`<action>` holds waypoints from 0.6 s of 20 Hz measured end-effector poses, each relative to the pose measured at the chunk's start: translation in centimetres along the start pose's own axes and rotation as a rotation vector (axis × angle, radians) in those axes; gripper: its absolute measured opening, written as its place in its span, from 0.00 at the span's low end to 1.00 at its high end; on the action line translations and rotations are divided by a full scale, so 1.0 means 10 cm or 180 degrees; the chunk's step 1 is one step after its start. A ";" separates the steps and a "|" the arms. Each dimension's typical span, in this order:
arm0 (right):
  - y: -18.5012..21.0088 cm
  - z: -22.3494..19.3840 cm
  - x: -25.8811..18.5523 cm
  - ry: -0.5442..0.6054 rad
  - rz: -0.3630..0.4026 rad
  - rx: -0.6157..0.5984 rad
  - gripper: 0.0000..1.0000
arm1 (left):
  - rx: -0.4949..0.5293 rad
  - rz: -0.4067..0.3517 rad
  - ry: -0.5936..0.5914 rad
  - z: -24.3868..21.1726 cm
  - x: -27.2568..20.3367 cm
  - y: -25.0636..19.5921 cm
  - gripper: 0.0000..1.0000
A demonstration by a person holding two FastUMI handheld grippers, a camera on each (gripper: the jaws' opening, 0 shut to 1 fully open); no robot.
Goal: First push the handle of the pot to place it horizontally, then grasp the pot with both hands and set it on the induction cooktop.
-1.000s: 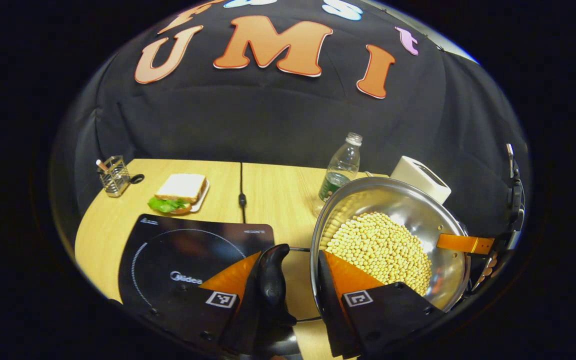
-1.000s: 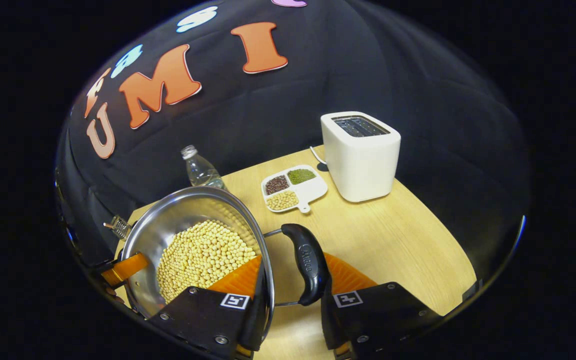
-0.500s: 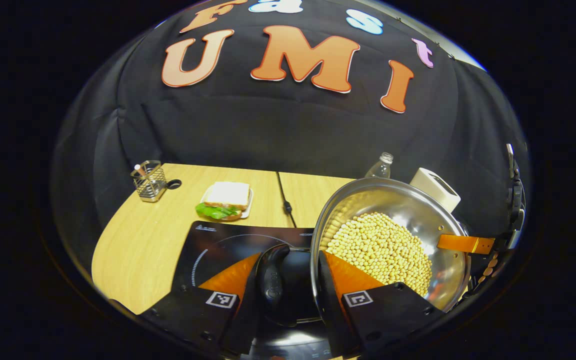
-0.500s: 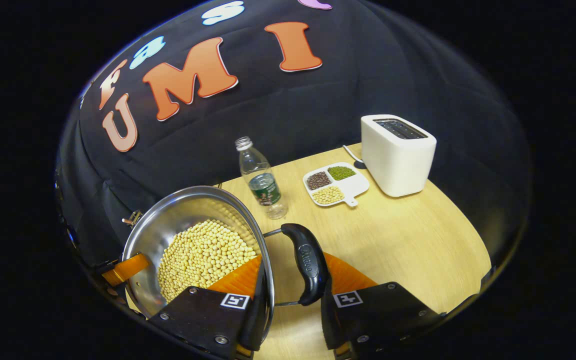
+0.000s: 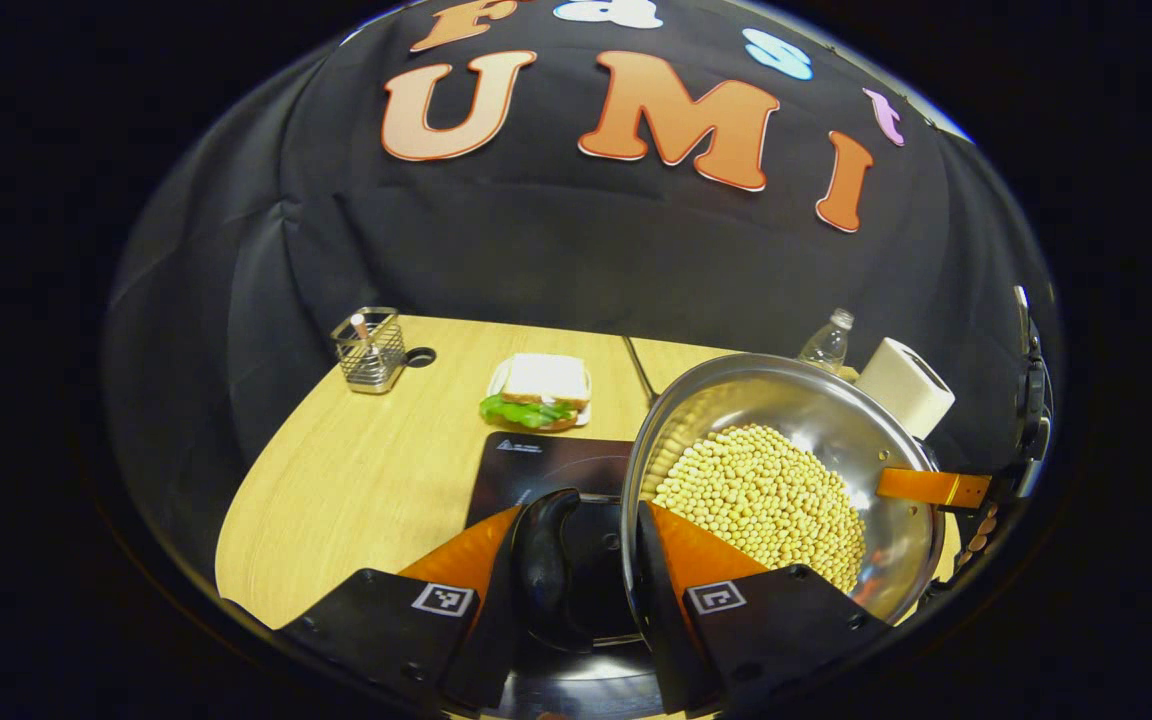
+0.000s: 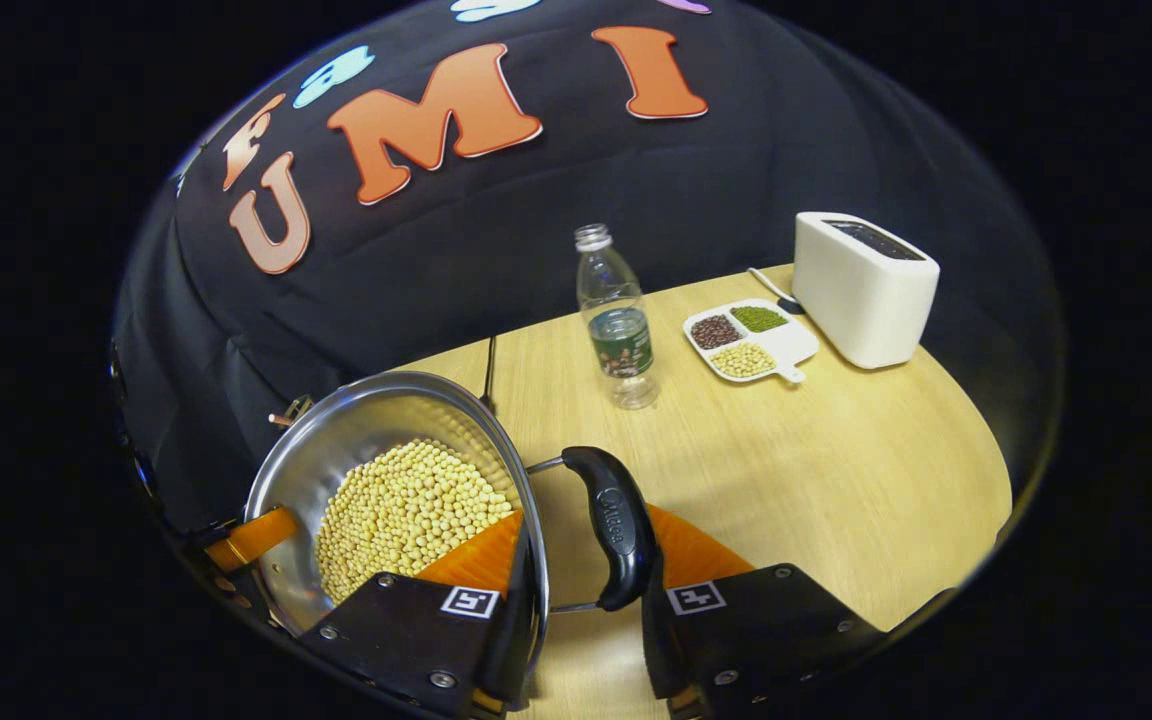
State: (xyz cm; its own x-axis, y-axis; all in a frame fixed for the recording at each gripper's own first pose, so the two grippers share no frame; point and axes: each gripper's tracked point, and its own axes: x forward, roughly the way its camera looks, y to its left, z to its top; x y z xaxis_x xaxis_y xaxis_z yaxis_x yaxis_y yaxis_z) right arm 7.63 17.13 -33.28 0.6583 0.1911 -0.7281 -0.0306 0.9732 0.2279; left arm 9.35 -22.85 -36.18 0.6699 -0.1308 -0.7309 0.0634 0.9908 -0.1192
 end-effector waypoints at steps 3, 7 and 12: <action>0.18 -0.09 0.11 0.0042 0.0015 -0.0051 0.47 | -0.0041 0.0040 0.0056 -0.06 0.05 -0.03 0.63; 0.35 -0.26 0.28 0.0157 -0.0002 -0.0073 0.47 | -0.0020 0.0089 0.0180 -0.02 0.06 -0.05 0.63; 0.40 -0.38 0.39 0.0273 -0.0058 -0.0078 0.42 | -0.0037 0.0082 0.0309 -0.04 0.12 -0.07 0.64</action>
